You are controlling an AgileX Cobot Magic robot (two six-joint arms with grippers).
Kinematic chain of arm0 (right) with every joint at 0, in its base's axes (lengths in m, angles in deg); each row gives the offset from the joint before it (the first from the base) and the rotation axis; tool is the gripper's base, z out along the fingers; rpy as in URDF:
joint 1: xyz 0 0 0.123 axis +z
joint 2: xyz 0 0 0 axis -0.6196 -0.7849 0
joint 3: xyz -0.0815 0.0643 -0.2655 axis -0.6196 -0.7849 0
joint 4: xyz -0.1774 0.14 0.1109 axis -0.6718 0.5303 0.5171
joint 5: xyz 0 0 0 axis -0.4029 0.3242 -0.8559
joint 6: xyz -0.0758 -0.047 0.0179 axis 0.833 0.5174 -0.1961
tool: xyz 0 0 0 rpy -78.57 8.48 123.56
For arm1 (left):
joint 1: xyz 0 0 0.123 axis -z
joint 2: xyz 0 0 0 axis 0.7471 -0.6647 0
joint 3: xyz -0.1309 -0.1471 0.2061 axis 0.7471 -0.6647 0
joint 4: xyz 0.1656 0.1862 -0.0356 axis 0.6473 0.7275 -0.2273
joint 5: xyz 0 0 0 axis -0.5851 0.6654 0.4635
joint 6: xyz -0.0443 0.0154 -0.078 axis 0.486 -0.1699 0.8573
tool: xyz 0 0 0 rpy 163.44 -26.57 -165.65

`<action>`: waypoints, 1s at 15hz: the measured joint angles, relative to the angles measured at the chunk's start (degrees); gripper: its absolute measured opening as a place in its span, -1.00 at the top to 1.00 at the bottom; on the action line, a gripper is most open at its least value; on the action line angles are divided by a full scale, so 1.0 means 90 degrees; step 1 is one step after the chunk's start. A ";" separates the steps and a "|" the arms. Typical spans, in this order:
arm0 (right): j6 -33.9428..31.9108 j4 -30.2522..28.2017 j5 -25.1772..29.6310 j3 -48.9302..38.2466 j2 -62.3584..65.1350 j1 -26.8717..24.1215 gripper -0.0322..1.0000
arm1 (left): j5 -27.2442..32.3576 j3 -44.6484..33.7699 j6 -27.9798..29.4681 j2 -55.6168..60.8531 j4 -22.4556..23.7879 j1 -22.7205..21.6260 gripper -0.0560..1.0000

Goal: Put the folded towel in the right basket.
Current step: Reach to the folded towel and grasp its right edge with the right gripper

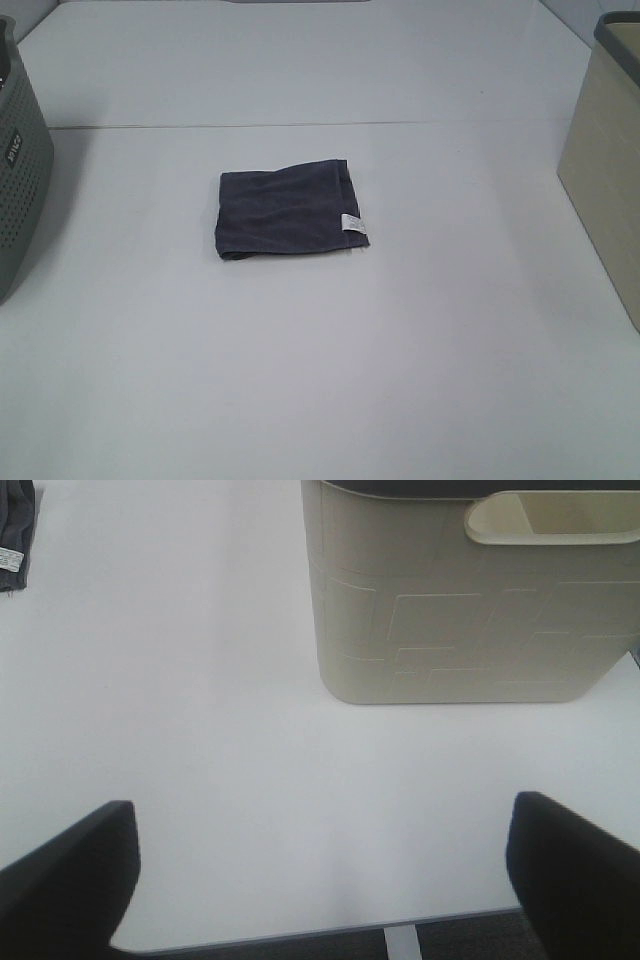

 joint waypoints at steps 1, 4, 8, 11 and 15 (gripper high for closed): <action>0.0000 0.0000 0.0000 0.0000 0.0000 0.0000 -0.91 | 0.0000 0.0000 -0.0006 0.0000 -0.0019 0.0000 -0.99; 0.0000 0.0000 0.0000 0.0000 0.0000 0.0000 -0.91 | 0.0000 0.0000 0.0000 0.0000 -0.0019 0.0000 -0.99; 0.0000 0.0000 0.0000 0.0000 0.0000 0.0000 -0.91 | 0.0000 0.0000 0.0095 0.0000 0.0000 0.0000 -0.99; 0.0000 0.0000 0.0000 0.0000 0.0000 0.0000 -0.91 | 0.0000 0.0000 0.0095 0.0000 0.0006 0.0000 -0.99; 0.0000 0.0000 0.0000 0.0000 0.0000 0.0000 -0.91 | 0.0000 0.0000 0.0095 0.0000 0.0006 0.0000 -0.99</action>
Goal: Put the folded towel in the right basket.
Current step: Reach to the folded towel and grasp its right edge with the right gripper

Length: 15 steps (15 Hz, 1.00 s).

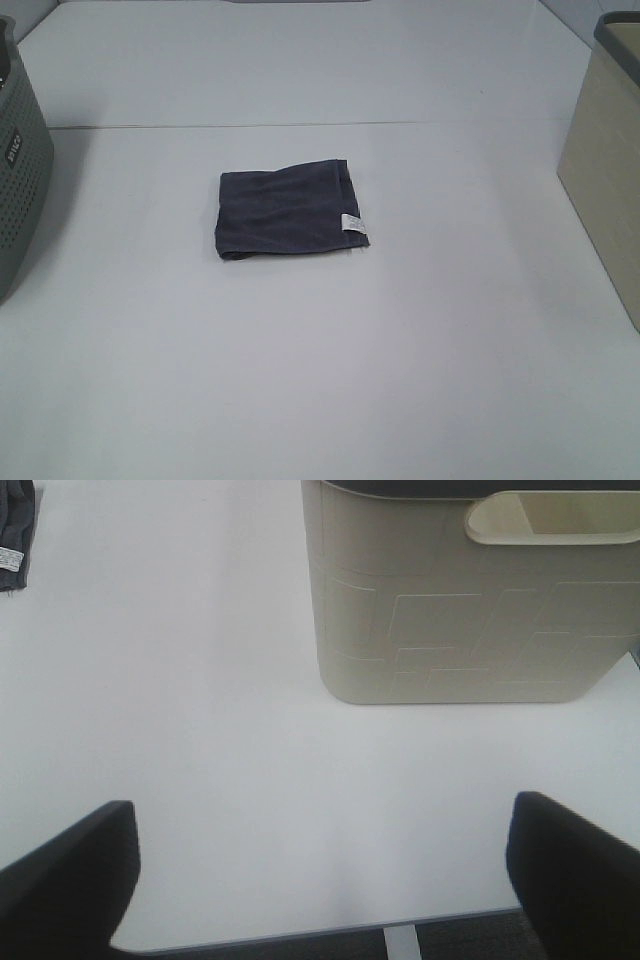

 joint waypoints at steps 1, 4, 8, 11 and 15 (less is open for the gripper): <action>0.0000 0.0000 0.0000 0.0000 0.0000 0.0000 -0.91 | 0.0000 0.0000 0.0032 0.0000 0.0000 0.0000 -0.99; 0.0000 0.0000 0.0000 0.0000 0.0000 0.0000 -0.91 | 0.0000 0.0000 0.0045 0.0000 0.0000 0.0000 -0.99; 0.0000 0.0000 0.0000 0.0000 0.0000 0.0000 -0.91 | 0.0000 0.0000 0.0045 0.0000 0.0000 0.0000 -0.99; 0.0000 0.0000 0.0000 0.0000 0.0000 0.0000 -0.91 | 0.0000 0.0000 0.0045 0.0000 0.0000 0.0000 -0.99; 0.0000 0.0000 0.0000 0.0000 0.0000 0.0000 -0.91 | 0.0000 0.0000 0.0045 0.0000 0.0000 0.0000 -0.99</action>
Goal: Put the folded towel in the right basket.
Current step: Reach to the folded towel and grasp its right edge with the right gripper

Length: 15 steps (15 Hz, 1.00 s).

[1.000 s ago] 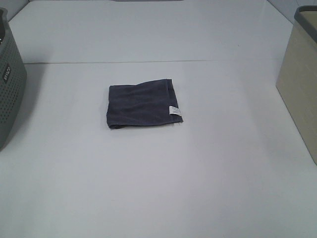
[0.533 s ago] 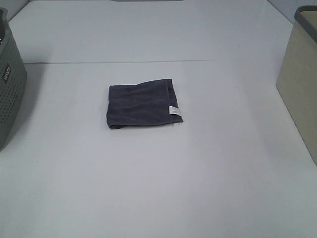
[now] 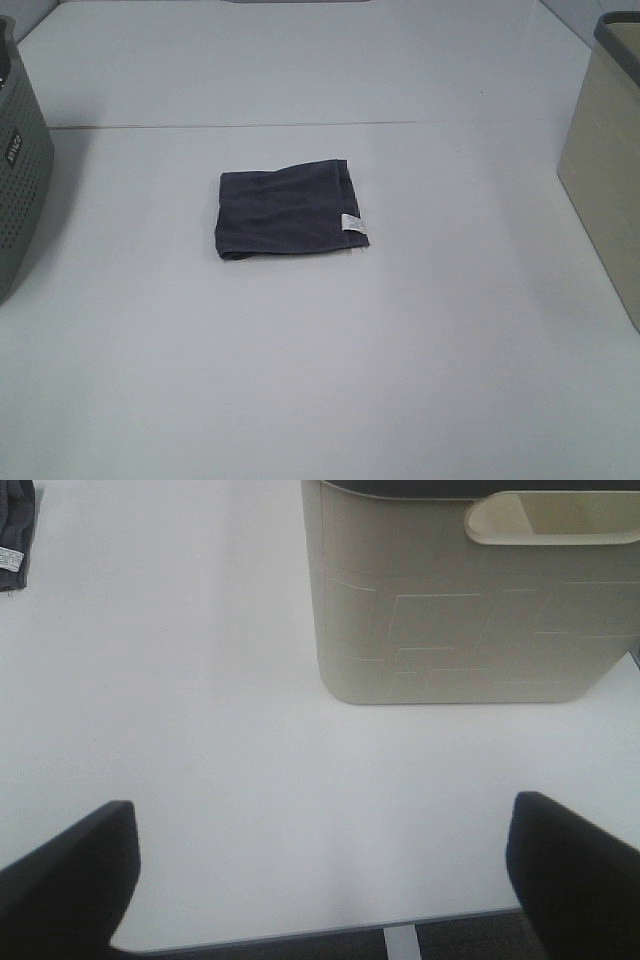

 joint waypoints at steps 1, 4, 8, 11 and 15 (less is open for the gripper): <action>0.0000 0.0000 0.0000 0.0000 0.0000 0.0000 -0.91 | 0.0000 0.0000 0.0000 0.0000 -0.0006 0.0000 -0.99; 0.0000 0.0000 0.0000 0.0000 0.0000 0.0000 -0.91 | 0.0000 0.0000 0.0000 0.0000 -0.0006 0.0000 -0.99; 0.0000 0.0000 0.0000 0.0000 0.0000 0.0000 -0.91 | 0.0000 0.0000 0.0000 0.0000 -0.0006 0.0000 -0.99; 0.0000 0.0000 0.0000 0.0000 0.0000 0.0000 -0.91 | 0.0000 0.0000 0.0000 0.0000 -0.0006 0.0000 -0.99; 0.0000 0.0000 0.0000 0.0000 0.0000 0.0000 -0.91 | 0.0000 0.0000 0.0000 0.0000 -0.0006 0.0000 -0.99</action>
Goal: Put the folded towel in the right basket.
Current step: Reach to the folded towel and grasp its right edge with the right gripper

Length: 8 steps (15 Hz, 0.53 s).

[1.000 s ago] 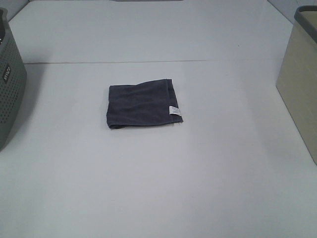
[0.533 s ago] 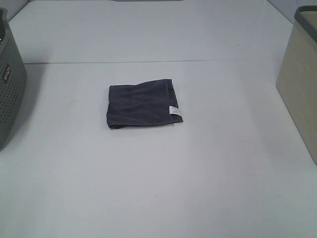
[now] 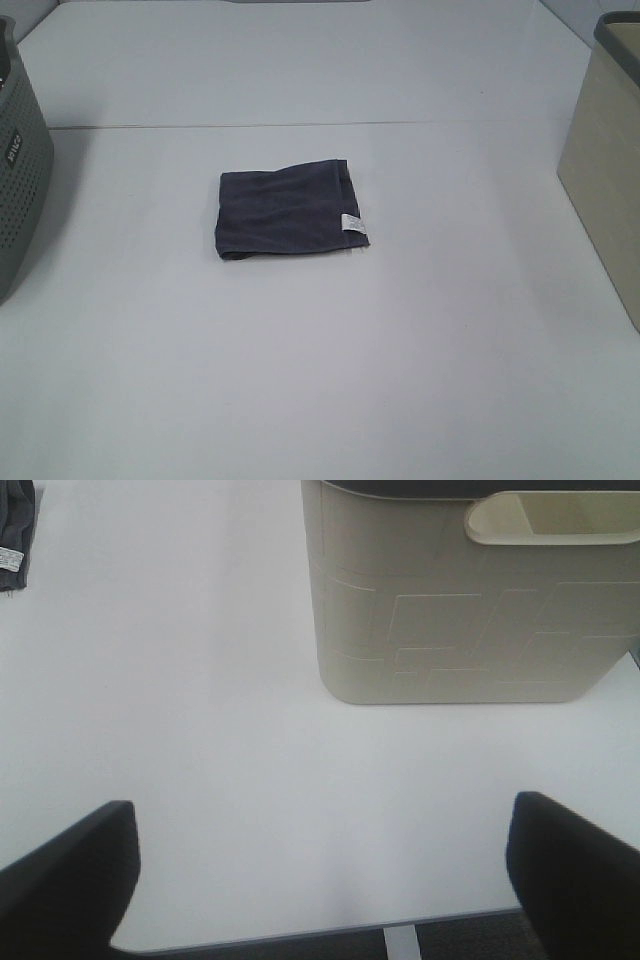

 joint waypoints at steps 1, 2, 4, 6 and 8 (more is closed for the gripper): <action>0.0000 0.0000 0.0000 0.0000 0.0000 0.0000 -0.91 | 0.0000 0.0000 0.0000 0.0000 0.0000 0.0000 -0.99; 0.0000 0.0000 0.0000 0.0000 0.0000 0.0000 -0.91 | 0.0000 0.0000 0.0000 0.0000 0.0000 0.0000 -0.99; 0.0000 -0.0006 0.0000 0.0000 0.0000 0.0000 -0.91 | 0.0000 0.0000 0.0000 0.0000 0.0000 0.0000 -0.99; 0.0000 -0.0140 -0.0025 0.0064 -0.0115 0.0000 -0.91 | 0.0000 0.0000 0.0000 0.0000 0.0000 0.0000 -0.99; 0.0000 -0.0178 0.0140 0.0770 -0.1496 0.0000 -0.91 | 0.0000 0.0000 0.0000 0.0000 0.0000 0.0000 -0.99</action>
